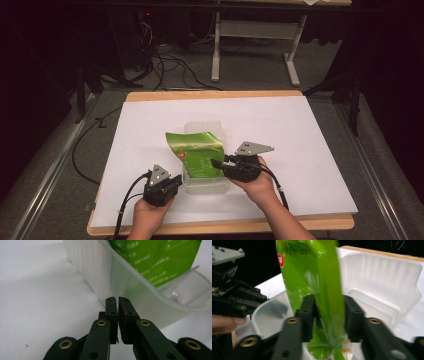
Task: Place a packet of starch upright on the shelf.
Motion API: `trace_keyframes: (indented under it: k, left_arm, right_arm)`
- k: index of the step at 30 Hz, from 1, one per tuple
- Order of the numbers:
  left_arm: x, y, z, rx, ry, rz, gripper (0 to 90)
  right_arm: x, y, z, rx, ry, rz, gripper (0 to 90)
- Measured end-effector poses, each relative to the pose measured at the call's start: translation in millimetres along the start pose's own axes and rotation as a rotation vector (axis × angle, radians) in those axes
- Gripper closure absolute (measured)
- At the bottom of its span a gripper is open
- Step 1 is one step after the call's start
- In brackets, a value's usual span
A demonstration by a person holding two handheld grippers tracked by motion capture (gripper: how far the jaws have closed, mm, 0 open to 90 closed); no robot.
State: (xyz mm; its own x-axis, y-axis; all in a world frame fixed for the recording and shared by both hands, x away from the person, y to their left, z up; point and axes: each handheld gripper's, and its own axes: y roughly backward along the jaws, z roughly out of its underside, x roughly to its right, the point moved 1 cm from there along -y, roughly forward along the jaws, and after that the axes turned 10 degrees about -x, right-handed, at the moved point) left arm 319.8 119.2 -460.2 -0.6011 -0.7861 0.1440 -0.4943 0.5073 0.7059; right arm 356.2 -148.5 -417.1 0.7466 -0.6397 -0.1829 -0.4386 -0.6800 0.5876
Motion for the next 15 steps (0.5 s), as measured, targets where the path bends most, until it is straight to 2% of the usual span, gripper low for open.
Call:
trace_keyframes:
  k: [3, 15]
  left_arm:
    - [0.2, 0.0, 0.1, -0.001, 0.0, -0.001, 86.3]
    - [0.4, 0.6, 0.5, -0.007, -0.007, -0.002, 86.1]
  right_arm:
    - [0.1, 1.2, 3.5, -0.014, 0.013, 0.026, 78.6]
    - [2.1, -1.1, 22.0, -0.058, -0.001, 0.053, 82.4]
